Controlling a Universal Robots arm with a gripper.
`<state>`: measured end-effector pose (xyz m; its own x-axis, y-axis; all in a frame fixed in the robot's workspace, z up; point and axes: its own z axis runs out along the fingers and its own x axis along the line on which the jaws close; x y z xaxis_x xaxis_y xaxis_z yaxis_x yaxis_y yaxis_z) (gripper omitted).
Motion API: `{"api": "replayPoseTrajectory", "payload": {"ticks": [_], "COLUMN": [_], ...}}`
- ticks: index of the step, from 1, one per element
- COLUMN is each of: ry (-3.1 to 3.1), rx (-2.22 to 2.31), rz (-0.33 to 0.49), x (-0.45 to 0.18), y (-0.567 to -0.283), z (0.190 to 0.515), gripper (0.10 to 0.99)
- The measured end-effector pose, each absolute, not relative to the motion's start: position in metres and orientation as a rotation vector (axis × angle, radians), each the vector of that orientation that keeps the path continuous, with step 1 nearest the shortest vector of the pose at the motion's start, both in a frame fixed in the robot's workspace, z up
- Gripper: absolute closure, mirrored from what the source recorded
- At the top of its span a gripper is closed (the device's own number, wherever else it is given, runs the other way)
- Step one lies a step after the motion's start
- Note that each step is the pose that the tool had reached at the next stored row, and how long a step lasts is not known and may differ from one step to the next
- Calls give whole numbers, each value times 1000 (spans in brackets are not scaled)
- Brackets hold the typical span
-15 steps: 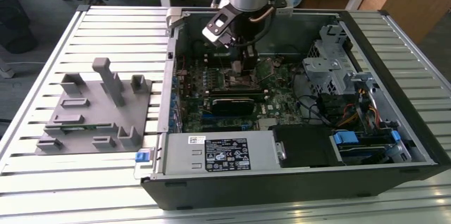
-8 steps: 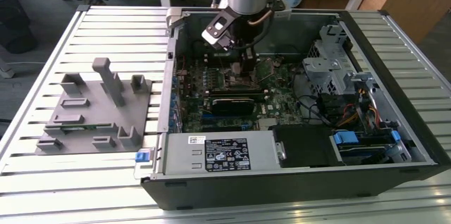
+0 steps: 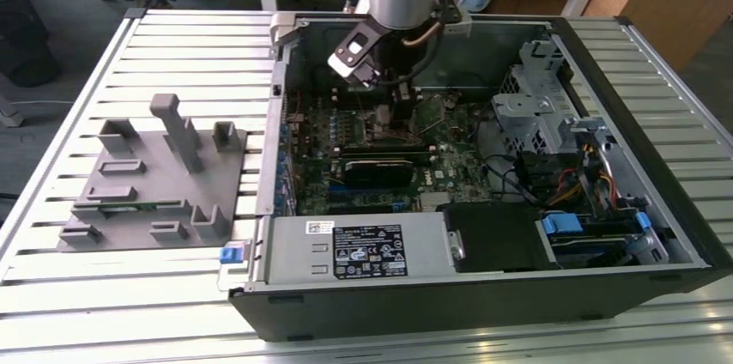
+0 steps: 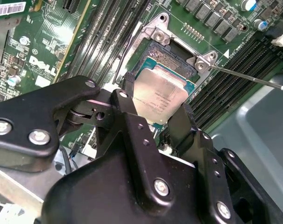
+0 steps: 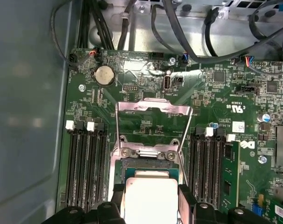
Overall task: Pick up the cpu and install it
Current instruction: 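Place the cpu into insertion slot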
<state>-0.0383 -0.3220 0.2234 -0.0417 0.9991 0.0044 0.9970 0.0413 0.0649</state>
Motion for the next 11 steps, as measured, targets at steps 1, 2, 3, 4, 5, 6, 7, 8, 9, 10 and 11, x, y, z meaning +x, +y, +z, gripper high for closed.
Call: {"api": "replayPoseTrajectory", "payload": {"ticks": [1,2,3,4,5,6,7,8,9,10,11], "ry": [2236,2236,2235,2235,2235,2235,2235,2235,2234,2234,2233], "rx": [2146,2146,2146,2146,2146,2146,2147,2147,2147,2148,2149], "rz": [77,78,77,77,77,77,77,77,77,77,77], "x": [-38,-38,-38,-39,-39,-39,-39,-39,-39,-39,-39], "y": [-322,-322,-322,-322,-322,-322,-321,-321,-321,-321,-321], "z": [222,221,220,219,218,217,216,214,214,213,211], "gripper": [545,545,545,545,545,545,545,545,545,545,545]}}
